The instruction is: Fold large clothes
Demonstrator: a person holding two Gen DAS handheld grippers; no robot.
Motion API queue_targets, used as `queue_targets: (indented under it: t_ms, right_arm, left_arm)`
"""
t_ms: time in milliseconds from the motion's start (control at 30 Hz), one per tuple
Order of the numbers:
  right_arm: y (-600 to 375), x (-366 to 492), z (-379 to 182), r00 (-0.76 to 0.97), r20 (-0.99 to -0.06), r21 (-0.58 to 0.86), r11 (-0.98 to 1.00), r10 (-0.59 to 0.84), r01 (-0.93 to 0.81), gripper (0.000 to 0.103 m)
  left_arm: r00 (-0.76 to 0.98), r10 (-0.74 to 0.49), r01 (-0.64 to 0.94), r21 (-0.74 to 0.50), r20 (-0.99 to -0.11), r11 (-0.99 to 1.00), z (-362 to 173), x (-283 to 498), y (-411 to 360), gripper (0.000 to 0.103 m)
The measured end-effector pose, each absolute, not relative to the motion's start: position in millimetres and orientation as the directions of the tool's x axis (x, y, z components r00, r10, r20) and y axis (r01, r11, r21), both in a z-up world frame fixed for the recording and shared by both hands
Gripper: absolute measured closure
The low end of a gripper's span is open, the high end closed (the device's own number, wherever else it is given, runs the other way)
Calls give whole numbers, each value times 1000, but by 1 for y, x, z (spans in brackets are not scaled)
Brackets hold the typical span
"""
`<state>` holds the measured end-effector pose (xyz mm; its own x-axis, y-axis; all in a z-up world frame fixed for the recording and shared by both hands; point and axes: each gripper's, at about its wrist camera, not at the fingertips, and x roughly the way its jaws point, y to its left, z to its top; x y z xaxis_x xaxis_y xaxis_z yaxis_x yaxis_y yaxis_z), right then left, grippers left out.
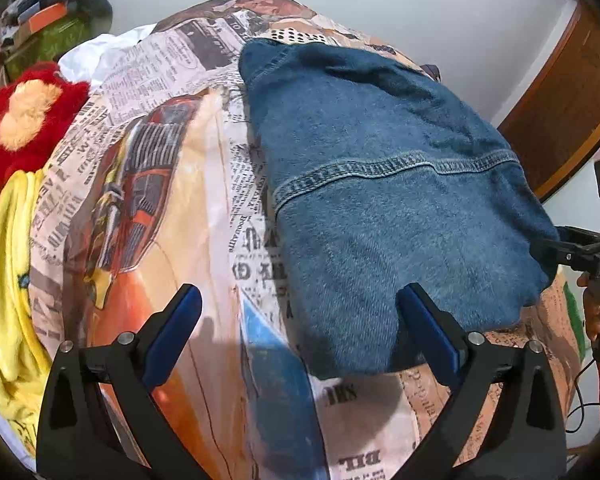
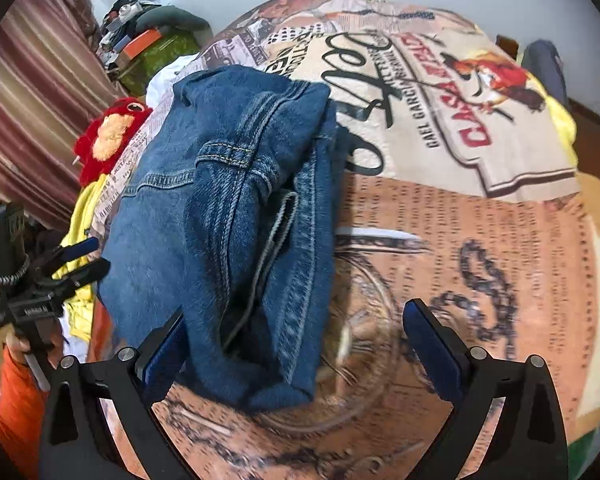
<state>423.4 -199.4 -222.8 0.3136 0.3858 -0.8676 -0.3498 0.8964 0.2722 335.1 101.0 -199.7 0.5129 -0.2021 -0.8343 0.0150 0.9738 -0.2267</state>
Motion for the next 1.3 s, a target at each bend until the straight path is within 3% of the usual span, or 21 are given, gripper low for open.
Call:
queue_targets:
  t_ms: [167,367,667,900,1100,1300]
  right_arm:
    - [-193,412,-201,397,-862,150,906,317,-397,3]
    - [-173,412,-177,488,-822,39,884,293,-466,3]
    - [-158,476,-181,453,-823,156,904,342,-399,3]
    - [-150,527,-219,346,-864,249,908,365,-336,3]
    - [-149,560,-233,331,-860,277,899,389,-338,3]
    - [-145,582,-221,393,-857,209,922,333,-325,3]
  left_arm:
    - [543,-122,-1,-146,-831,989,-185,335,108,3]
    - [587,-112,8,-133,-802,991,-165,350,116,3]
    - [584,-182,104,-150,-791,983,-172,400,91,3]
    - [575,-113,161,-23,-810,987,-197,469,71,3]
    - [552,-151,57,-143,-820,988,-207,527,94,3]
    - [549,-154,-1,-185,-822,983,-199,546,110,3]
